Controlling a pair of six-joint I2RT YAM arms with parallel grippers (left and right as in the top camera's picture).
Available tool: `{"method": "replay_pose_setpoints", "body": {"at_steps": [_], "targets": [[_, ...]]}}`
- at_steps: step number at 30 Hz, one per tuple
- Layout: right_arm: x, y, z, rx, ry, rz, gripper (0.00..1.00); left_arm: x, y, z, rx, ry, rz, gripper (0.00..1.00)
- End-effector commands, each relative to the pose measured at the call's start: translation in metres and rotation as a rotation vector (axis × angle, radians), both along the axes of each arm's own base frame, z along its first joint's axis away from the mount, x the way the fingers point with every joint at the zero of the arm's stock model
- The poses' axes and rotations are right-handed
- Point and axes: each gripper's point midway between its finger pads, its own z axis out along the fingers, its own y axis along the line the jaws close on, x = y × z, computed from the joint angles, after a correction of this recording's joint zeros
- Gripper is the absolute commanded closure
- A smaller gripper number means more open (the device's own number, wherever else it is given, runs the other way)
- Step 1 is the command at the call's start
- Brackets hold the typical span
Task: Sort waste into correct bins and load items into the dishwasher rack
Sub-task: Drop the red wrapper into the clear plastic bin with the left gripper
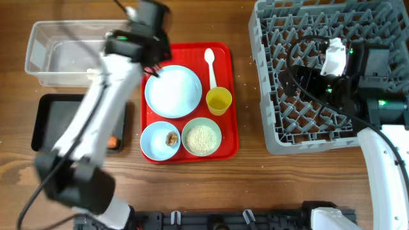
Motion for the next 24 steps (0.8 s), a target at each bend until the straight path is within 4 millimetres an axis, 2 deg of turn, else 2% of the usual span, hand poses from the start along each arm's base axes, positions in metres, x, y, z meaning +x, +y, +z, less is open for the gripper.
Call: {"method": "replay_pose_setpoints", "body": {"at_steps": [1,5,7,8,9,10,11,14,21,24], "targets": [[0.003,-0.001,0.002,-0.014,-0.009,0.003,0.00,0.009,0.076,0.017,0.061,-0.043,0.148,0.96],[0.003,-0.001,0.002,-0.014,-0.010,0.002,0.00,0.025,0.143,-0.009,0.063,-0.018,0.282,0.96],[0.003,-0.001,0.002,-0.014,-0.010,0.002,0.00,0.036,0.158,-0.025,0.051,-0.004,0.271,0.93],[0.003,-0.001,0.002,-0.014,-0.010,0.002,0.00,0.041,0.166,-0.036,0.039,0.006,0.281,0.83],[0.003,-0.001,0.002,-0.014,-0.010,0.002,0.01,0.043,0.173,-0.044,0.039,0.016,0.296,0.66],[0.003,-0.001,0.002,-0.014,-0.010,0.002,0.00,0.045,0.179,-0.052,0.040,0.028,0.306,0.37],[0.003,-0.001,0.002,-0.014,-0.010,0.002,0.00,0.046,0.184,-0.059,0.039,0.038,0.316,0.23],[0.003,-0.001,0.002,-0.015,-0.010,0.003,0.00,0.048,0.191,-0.074,0.040,0.063,0.328,0.02],[0.004,-0.001,0.002,-0.015,-0.014,0.003,0.00,0.047,0.190,-0.068,0.038,0.052,0.326,0.00],[0.004,-0.001,0.003,-0.015,-0.014,0.003,0.00,0.043,0.181,-0.063,-0.001,0.057,0.301,0.00]]}}
